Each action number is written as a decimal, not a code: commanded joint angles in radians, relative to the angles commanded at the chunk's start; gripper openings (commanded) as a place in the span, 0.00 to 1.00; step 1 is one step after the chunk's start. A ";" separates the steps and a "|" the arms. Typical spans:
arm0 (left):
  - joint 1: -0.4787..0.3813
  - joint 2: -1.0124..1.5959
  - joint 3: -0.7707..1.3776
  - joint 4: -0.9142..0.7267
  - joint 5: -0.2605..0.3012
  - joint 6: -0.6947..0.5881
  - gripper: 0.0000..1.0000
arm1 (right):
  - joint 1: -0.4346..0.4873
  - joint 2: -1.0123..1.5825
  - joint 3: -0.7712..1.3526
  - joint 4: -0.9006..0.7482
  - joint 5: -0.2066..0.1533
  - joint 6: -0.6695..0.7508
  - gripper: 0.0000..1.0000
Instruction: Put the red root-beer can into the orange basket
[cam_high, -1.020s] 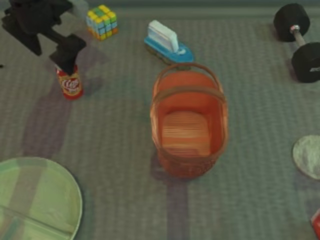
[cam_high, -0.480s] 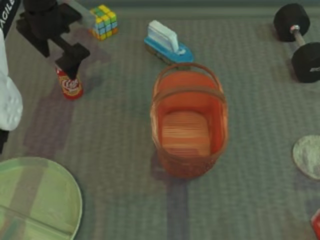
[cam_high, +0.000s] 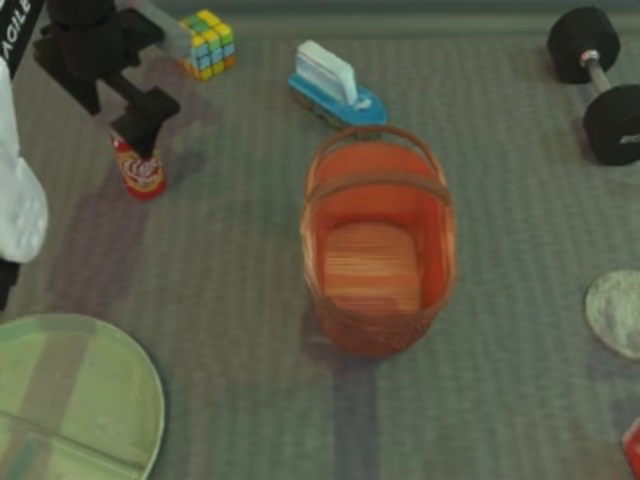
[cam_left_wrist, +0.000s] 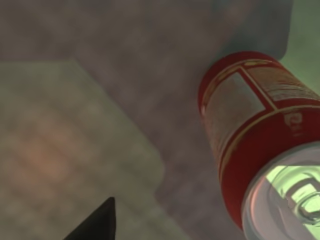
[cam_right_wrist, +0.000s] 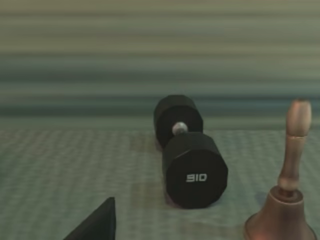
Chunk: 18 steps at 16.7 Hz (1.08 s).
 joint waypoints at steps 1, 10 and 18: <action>0.000 0.019 0.024 -0.008 0.000 0.001 1.00 | 0.000 0.000 0.000 0.000 0.000 0.000 1.00; -0.002 0.291 0.427 -0.134 0.004 0.001 1.00 | 0.000 0.000 0.000 0.000 0.000 0.000 1.00; -0.002 0.301 0.440 -0.138 0.004 0.001 0.77 | 0.000 0.000 0.000 0.000 0.000 0.000 1.00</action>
